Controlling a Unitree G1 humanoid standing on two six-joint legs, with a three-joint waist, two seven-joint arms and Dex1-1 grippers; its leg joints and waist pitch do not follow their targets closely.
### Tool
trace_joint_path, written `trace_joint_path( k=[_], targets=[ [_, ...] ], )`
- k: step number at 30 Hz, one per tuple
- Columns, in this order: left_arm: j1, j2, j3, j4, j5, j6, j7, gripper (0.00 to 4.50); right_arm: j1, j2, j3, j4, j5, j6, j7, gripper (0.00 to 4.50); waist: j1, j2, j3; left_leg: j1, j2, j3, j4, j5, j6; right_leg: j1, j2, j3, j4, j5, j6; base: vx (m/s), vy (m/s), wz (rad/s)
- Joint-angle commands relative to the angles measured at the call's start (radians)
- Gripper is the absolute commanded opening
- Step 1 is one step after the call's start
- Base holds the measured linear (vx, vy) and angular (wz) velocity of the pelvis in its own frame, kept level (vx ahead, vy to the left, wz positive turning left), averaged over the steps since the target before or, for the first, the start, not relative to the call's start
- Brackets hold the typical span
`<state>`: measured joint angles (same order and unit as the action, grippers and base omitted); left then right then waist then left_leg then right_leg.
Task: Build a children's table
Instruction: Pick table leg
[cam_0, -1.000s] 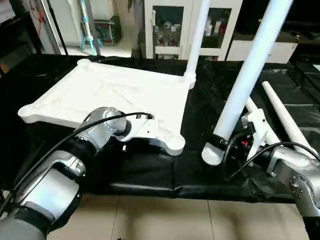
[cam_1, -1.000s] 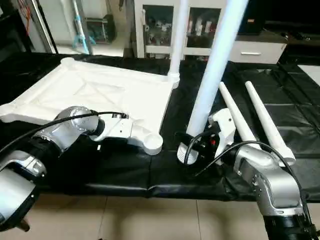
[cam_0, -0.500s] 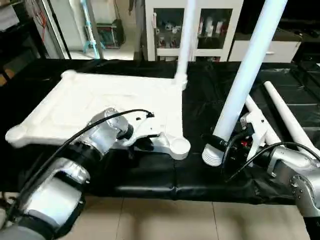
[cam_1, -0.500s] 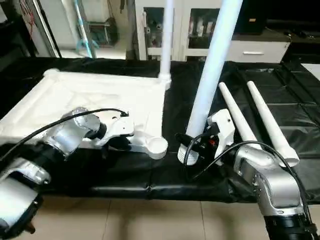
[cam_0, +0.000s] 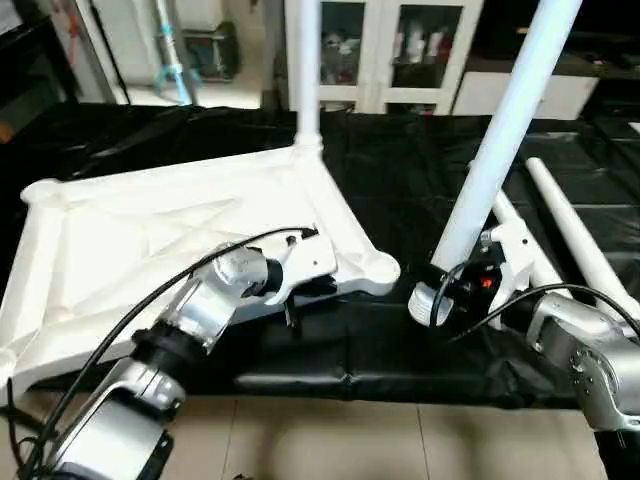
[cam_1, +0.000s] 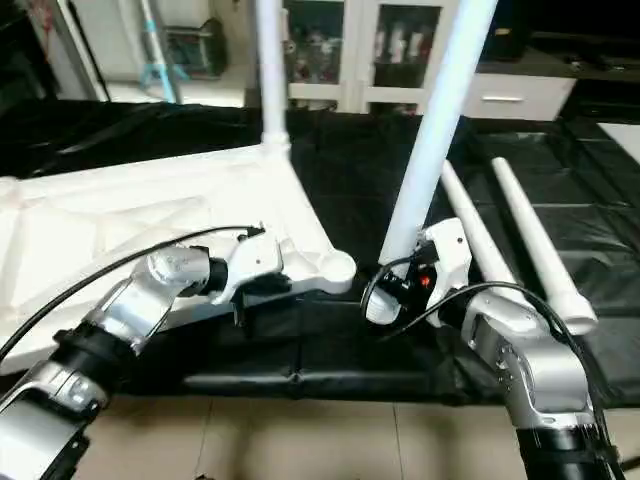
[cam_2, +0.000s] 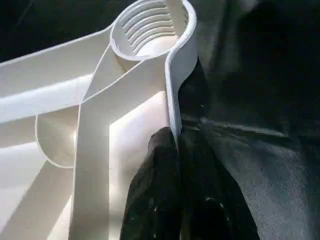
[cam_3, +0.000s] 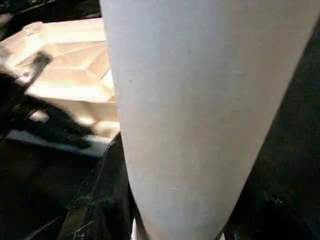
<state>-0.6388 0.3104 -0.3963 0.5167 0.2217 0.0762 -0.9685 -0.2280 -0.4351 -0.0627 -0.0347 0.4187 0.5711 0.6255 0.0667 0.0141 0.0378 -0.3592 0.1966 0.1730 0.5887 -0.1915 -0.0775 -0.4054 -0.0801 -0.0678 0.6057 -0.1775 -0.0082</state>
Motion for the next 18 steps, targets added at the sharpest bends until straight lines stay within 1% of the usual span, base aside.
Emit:
trace_joint_path(
  k=[1,2,3,5,6,9,10,11,12,13,14,15,16,17,18],
  targets=[
    [0.026,0.011,-0.046,-0.009,0.009,-0.071,-0.043,0.04,-0.015,0.009,-0.042,0.004,-0.006,-0.028,-0.032,1.87,0.004,-0.014,-0.059,0.0,0.03,-0.004,-0.065,-0.145,0.058,0.049,-0.059,0.044,-0.073,-0.165,-0.193,0.0,0.0,0.0],
    [0.027,0.017,-0.05,-0.007,0.018,-0.104,-0.033,0.04,-0.017,0.013,-0.049,0.007,-0.005,-0.031,-0.043,1.87,0.006,-0.014,-0.058,0.001,0.03,-0.003,-0.065,-0.144,0.056,0.05,-0.058,0.045,-0.072,-0.159,-0.195,0.0,0.0,0.0],
    [0.027,0.025,-0.054,-0.005,0.03,-0.12,-0.024,0.04,-0.016,0.017,-0.055,0.007,-0.003,-0.032,-0.05,1.87,0.009,-0.017,-0.057,0.002,0.03,-0.003,-0.066,-0.147,0.054,0.05,-0.058,0.045,-0.072,-0.161,-0.19,0.0,0.0,0.0],
    [0.028,0.043,-0.061,-0.003,0.057,-0.14,-0.005,0.04,-0.007,0.02,-0.056,-0.002,-0.003,-0.029,-0.053,1.87,0.014,-0.015,-0.055,0.005,0.031,-0.002,-0.068,-0.162,0.046,0.048,-0.059,0.046,-0.073,-0.184,-0.184,0.0,0.0,0.0],
    [0.028,0.046,-0.062,-0.003,0.061,-0.142,-0.003,0.04,-0.005,0.02,-0.055,-0.004,-0.003,-0.029,-0.053,1.87,0.017,-0.015,-0.053,0.006,0.031,-0.003,-0.07,-0.179,0.038,0.047,-0.06,0.046,-0.076,-0.212,-0.175,0.0,0.0,0.0],
    [0.028,0.064,-0.064,-0.003,0.062,-0.143,-0.01,0.04,0.007,0.016,-0.045,-0.02,0.01,-0.015,-0.037,1.87,0.016,-0.017,-0.05,0.005,0.029,-0.003,-0.073,-0.209,0.021,0.048,-0.062,0.047,-0.082,-0.281,-0.148,0.0,0.0,0.0],
    [0.028,0.069,-0.064,-0.002,0.063,-0.147,-0.012,0.04,0.01,0.016,-0.043,-0.025,0.016,-0.01,-0.031,1.87,0.016,-0.017,-0.05,0.005,0.029,-0.003,-0.073,-0.213,0.02,0.047,-0.062,0.047,-0.084,-0.291,-0.144,0.0,0.0,0.0],
    [0.029,0.071,-0.064,-0.002,0.063,-0.149,-0.013,0.04,0.011,0.016,-0.043,-0.027,0.019,-0.008,-0.029,1.87,0.016,-0.023,-0.05,0.004,0.029,-0.004,-0.074,-0.216,0.019,0.048,-0.062,0.047,-0.083,-0.308,-0.136,0.0,0.0,0.0],
    [0.03,0.075,-0.064,-0.002,0.062,-0.155,-0.016,0.04,0.014,0.016,-0.044,-0.033,0.026,-0.003,-0.027,1.87,0.016,-0.021,-0.051,0.005,0.03,-0.004,-0.074,-0.214,0.018,0.047,-0.063,0.047,-0.084,-0.31,-0.133,0.0,0.0,0.0],
    [0.036,0.082,-0.062,-0.006,0.056,-0.158,-0.021,0.04,0.013,0.023,-0.057,-0.045,0.055,0.02,-0.023,1.87,0.016,-0.02,-0.05,0.005,0.031,-0.005,-0.075,-0.216,0.016,0.045,-0.062,0.048,-0.084,-0.307,-0.133,0.0,0.0,0.0],
    [0.037,0.083,-0.061,-0.007,0.055,-0.158,-0.022,0.04,0.012,0.024,-0.059,-0.047,0.061,0.024,-0.022,1.87,0.015,-0.023,-0.05,0.004,0.031,-0.006,-0.076,-0.207,0.017,0.048,-0.062,0.048,-0.08,-0.289,-0.136,0.0,0.0,0.0],
    [0.047,0.091,-0.059,-0.021,0.047,-0.161,-0.031,0.04,0.004,0.033,-0.073,-0.054,0.086,0.041,-0.023,1.87,0.015,-0.023,-0.05,0.004,0.031,-0.006,-0.076,-0.207,0.017,0.048,-0.062,0.048,-0.08,-0.289,-0.136,0.0,0.0,0.0],
    [0.056,0.099,-0.06,-0.037,0.039,-0.156,-0.044,0.04,-0.003,0.039,-0.08,-0.057,0.092,0.043,-0.031,1.87,0.014,-0.021,-0.051,0.004,0.032,-0.005,-0.074,-0.201,0.018,0.046,-0.063,0.049,-0.078,-0.266,-0.144,0.0,0.0,0.0],
    [0.064,0.105,-0.059,-0.053,0.033,-0.149,-0.054,0.04,-0.01,0.042,-0.081,-0.054,0.078,0.028,-0.045,1.87,0.012,-0.02,-0.051,0.003,0.032,-0.005,-0.074,-0.19,0.017,0.047,-0.062,0.048,-0.075,-0.243,-0.151,0.0,0.0,0.0],
    [0.074,0.112,-0.058,-0.071,0.027,-0.141,-0.063,0.04,-0.018,0.041,-0.072,-0.047,0.044,-0.009,-0.058,1.87,0.012,-0.02,-0.051,0.005,0.032,-0.004,-0.074,-0.188,0.016,0.045,-0.061,0.048,-0.075,-0.237,-0.154,0.0,0.0,0.0]
  ],
)
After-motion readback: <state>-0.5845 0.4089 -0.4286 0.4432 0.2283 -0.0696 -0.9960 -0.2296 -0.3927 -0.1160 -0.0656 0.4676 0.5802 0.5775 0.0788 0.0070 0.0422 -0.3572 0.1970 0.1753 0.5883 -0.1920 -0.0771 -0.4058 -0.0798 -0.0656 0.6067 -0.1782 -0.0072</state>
